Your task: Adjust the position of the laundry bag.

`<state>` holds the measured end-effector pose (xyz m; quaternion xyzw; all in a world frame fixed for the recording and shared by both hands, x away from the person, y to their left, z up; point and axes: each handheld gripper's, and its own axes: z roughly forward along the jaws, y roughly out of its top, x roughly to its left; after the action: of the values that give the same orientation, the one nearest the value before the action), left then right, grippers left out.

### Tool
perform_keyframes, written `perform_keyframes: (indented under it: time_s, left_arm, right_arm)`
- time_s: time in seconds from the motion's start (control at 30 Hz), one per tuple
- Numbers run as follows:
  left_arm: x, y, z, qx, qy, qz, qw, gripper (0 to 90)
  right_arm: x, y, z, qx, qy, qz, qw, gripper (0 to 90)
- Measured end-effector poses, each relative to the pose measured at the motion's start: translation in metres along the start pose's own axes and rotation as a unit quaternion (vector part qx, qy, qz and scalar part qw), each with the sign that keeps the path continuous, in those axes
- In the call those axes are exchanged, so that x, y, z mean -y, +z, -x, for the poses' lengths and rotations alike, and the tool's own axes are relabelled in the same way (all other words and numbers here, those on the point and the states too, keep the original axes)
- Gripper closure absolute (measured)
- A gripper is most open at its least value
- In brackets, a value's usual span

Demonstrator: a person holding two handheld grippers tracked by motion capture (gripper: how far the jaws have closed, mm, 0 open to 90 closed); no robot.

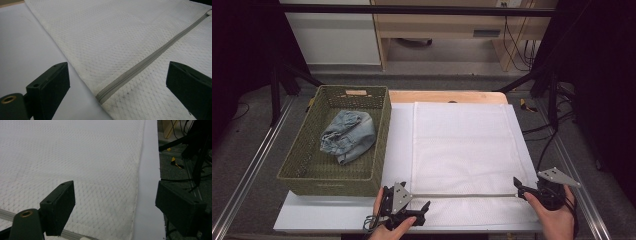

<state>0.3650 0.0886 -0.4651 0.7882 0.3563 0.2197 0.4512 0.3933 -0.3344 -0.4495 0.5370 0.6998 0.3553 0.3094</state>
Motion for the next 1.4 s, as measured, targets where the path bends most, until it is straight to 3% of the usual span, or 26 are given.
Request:
perform_keyframes:
  time_s: [0.5,0.83,1.13,1.4]
  left_arm:
    - [-0.001,0.000,0.000,0.000,-0.002,0.002,1.0000,5.9]
    - [-0.011,-0.012,0.002,0.014,-0.004,0.029,0.9995,5.5]
    - [-0.020,-0.019,0.005,0.019,-0.004,0.038,0.9991,6.0]
    - [-0.033,-0.011,-0.001,0.009,0.003,0.030,0.9995,6.9]
  right_arm:
    - [-0.002,-0.002,-0.003,-0.001,-0.004,0.007,1.0000,16.9]
    - [-0.004,-0.008,-0.006,0.014,-0.009,0.024,0.9996,15.3]
    - [-0.004,-0.015,-0.008,0.021,-0.014,0.033,0.9991,16.5]
    - [-0.003,-0.019,-0.020,-0.002,-0.030,0.031,0.9991,20.1]
